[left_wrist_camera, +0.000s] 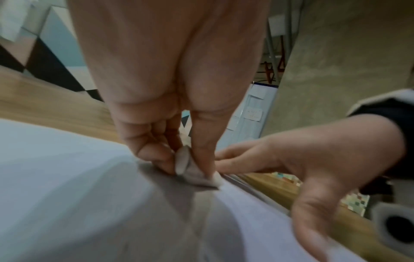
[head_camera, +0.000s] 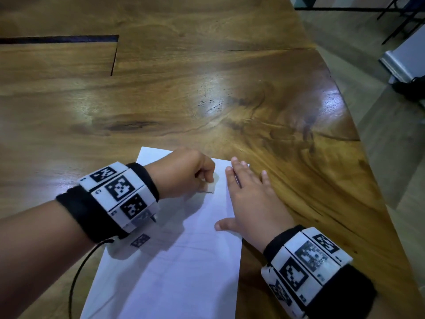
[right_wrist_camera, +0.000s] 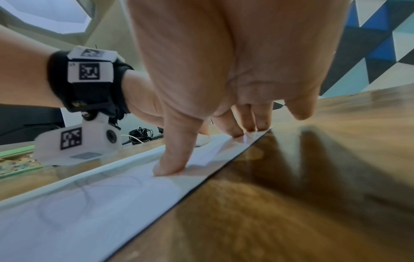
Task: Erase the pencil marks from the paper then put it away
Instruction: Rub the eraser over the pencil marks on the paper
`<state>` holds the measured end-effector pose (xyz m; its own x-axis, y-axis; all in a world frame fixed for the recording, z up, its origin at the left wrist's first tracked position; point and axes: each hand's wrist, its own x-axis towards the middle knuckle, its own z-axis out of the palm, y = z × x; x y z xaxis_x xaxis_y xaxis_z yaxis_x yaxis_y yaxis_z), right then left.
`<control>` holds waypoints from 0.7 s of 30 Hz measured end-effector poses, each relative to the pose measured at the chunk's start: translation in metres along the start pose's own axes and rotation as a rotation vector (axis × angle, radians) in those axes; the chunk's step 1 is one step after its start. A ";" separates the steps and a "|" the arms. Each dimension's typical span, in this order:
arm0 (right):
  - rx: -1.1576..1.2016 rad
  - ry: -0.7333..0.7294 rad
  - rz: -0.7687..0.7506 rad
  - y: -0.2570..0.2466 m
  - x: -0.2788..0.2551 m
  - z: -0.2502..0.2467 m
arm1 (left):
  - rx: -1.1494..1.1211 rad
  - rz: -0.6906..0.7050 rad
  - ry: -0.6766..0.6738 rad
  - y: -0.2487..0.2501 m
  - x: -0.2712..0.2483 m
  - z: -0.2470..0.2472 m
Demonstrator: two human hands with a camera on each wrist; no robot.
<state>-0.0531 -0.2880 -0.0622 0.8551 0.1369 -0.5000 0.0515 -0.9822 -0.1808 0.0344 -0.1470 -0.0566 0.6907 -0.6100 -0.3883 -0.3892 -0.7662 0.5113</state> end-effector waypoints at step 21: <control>0.004 0.007 0.020 0.001 -0.004 -0.001 | 0.083 0.087 0.008 0.003 -0.007 0.006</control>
<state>-0.0556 -0.2895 -0.0600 0.8593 0.1163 -0.4980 0.0324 -0.9842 -0.1739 0.0242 -0.1462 -0.0572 0.6572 -0.6733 -0.3387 -0.4967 -0.7249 0.4773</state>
